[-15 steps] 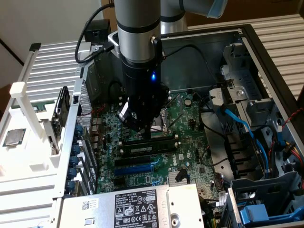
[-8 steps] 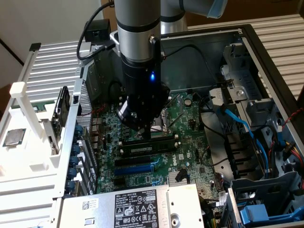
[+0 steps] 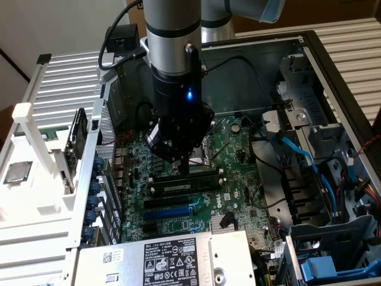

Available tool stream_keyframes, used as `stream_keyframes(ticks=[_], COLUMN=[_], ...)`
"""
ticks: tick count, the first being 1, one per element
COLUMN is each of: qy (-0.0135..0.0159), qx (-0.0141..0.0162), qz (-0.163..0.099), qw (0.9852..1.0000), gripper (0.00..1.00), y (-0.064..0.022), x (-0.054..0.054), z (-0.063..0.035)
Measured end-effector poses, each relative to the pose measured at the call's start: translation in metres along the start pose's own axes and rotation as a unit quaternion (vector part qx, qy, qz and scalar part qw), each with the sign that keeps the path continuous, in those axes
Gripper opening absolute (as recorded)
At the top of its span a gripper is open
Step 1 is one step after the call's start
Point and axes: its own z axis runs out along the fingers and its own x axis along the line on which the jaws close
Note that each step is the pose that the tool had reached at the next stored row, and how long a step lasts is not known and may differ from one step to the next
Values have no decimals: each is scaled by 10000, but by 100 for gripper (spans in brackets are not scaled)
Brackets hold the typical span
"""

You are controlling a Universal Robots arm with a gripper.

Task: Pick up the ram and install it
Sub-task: 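Press down the ram until it locks into place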

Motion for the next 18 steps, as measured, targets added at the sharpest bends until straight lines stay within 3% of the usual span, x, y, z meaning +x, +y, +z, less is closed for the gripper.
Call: stream_keyframes(ticks=[9,18], qy=[7,14], qx=[14,27], qz=[385,764], qw=[9993,9971], gripper=[10,10], y=[-1,-1], x=[0,0], z=[-8,-12])
